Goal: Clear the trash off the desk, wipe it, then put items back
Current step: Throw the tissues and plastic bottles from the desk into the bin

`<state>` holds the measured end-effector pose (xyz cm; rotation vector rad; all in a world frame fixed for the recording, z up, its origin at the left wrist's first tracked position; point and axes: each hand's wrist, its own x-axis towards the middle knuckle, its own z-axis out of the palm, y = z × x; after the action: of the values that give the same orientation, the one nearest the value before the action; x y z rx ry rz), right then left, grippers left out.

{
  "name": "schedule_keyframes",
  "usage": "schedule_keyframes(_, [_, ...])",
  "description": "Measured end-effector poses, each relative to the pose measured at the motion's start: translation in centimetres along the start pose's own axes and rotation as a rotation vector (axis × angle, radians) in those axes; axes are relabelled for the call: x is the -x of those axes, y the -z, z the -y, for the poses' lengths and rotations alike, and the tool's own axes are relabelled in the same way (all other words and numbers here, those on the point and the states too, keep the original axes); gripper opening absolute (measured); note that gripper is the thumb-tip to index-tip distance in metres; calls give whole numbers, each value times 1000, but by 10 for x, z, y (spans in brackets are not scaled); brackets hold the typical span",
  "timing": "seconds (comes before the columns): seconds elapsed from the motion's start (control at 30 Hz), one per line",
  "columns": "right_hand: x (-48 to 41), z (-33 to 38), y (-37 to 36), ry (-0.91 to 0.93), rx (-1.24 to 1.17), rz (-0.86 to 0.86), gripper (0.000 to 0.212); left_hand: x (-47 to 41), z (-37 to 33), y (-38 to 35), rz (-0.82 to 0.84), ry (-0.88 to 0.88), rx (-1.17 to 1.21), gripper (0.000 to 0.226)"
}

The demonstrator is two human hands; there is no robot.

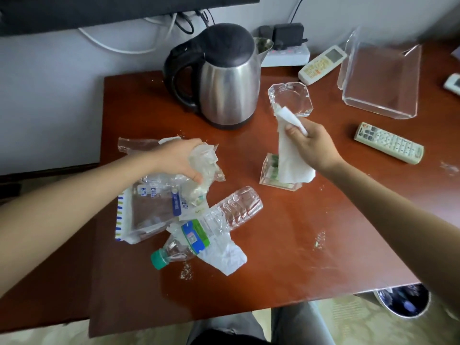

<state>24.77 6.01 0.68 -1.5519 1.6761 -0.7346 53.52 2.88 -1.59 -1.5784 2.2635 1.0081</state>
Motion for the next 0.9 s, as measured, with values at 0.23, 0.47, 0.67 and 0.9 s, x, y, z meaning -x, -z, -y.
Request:
schedule_keyframes(0.23, [8,62,-31,279,82,359,20,35,23,60,-142,0,46,52])
schedule_keyframes(0.47, [28,39,-94,391,619,1029,73,67,45,74,-199,108,106,65])
schedule_keyframes(0.67, [26,23,-92,340,716,1138,77,74,53,63,-185,108,172,74])
schedule_keyframes(0.9, [17,1,-49,241,753,1096,69,68,49,71,-217,99,159,78])
